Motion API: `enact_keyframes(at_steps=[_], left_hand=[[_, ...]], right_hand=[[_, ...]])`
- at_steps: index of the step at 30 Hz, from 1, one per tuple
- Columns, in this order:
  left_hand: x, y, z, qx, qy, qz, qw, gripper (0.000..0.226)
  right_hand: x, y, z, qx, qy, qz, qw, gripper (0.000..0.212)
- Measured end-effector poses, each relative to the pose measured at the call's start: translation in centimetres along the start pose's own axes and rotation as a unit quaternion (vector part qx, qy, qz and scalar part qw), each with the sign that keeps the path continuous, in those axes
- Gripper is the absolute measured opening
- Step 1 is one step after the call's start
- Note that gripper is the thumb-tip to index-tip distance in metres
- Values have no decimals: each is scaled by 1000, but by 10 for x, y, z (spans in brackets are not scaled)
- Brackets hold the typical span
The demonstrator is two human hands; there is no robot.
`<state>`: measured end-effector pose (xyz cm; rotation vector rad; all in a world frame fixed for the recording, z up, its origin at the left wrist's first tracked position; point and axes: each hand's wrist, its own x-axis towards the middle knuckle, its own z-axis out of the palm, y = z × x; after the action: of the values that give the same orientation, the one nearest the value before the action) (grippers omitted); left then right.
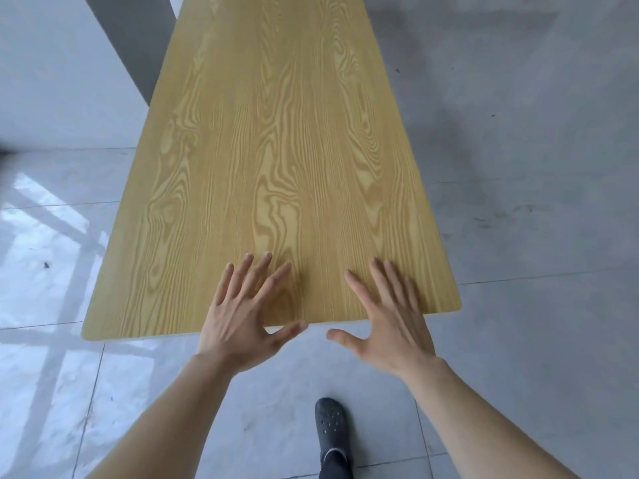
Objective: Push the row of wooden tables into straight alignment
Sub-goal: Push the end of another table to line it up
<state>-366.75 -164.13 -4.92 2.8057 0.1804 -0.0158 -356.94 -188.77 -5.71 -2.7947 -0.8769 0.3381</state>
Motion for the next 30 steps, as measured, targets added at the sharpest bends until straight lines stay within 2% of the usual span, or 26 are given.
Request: enact_keyframes(at_steps=[5, 11, 30], left_hand=[[-1, -11, 17, 4, 22, -6, 1000, 96], [3, -15, 25, 34, 44, -3, 998, 97], [35, -18, 25, 56, 51, -5, 997, 99]], right_hand=[[6, 6, 18, -13, 55, -13, 998, 91], [10, 10, 27, -25, 90, -20, 995, 89], [43, 26, 23, -42, 95, -36, 994, 88]])
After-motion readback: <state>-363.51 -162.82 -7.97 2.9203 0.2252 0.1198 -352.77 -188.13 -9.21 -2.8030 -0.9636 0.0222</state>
